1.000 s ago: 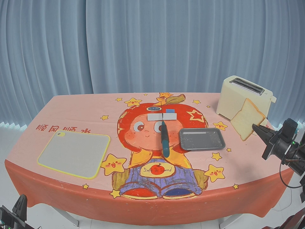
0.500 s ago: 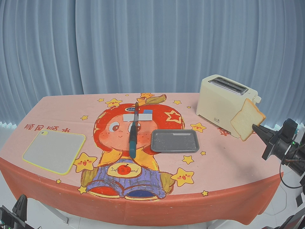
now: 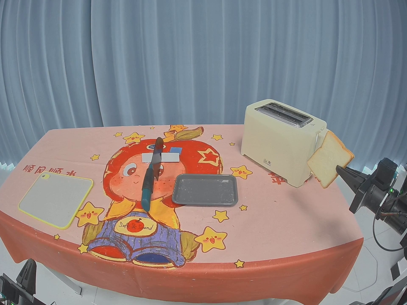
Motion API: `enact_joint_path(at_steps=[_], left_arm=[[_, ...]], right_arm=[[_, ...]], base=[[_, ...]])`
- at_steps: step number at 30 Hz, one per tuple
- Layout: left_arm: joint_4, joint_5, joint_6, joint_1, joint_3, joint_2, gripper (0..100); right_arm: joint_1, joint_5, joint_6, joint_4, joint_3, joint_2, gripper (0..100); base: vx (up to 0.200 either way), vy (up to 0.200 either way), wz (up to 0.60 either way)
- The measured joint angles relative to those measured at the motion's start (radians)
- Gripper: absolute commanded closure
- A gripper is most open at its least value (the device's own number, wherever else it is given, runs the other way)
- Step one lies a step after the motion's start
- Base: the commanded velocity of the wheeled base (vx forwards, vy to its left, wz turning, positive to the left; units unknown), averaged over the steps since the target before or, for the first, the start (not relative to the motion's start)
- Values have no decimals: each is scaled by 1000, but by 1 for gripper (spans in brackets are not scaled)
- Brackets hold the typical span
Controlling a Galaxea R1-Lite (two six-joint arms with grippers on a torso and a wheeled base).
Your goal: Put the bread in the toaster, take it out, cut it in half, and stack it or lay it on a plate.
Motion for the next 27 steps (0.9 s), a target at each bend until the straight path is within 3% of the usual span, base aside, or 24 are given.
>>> enact_joint_path(at_steps=[27], left_arm=[[2, 0, 0, -1, 0, 0, 100]], right_arm=[[-7, 10, -1, 0, 23, -6, 100]], base=[[0, 0, 0]])
